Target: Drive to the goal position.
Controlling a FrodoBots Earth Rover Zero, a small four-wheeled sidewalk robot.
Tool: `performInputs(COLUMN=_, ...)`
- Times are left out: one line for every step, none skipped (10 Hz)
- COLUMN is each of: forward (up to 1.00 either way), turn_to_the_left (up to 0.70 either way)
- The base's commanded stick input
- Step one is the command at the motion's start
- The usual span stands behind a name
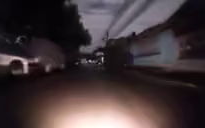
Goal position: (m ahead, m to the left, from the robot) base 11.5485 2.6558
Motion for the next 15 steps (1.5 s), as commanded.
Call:
performInputs(forward=1.0, turn_to_the_left=0.0)
performInputs(forward=1.0, turn_to_the_left=0.0)
performInputs(forward=1.0, turn_to_the_left=0.0)
performInputs(forward=1.0, turn_to_the_left=0.0)
performInputs(forward=1.0, turn_to_the_left=0.0)
performInputs(forward=1.0, turn_to_the_left=0.0)
performInputs(forward=1.0, turn_to_the_left=0.08)
performInputs(forward=1.0, turn_to_the_left=0.27)
performInputs(forward=1.0, turn_to_the_left=0.13)
performInputs(forward=1.0, turn_to_the_left=0.0)
performInputs(forward=1.0, turn_to_the_left=0.0)
performInputs(forward=1.0, turn_to_the_left=0.05)
performInputs(forward=1.0, turn_to_the_left=0.27)
performInputs(forward=1.0, turn_to_the_left=0.27)
performInputs(forward=1.0, turn_to_the_left=0.26)
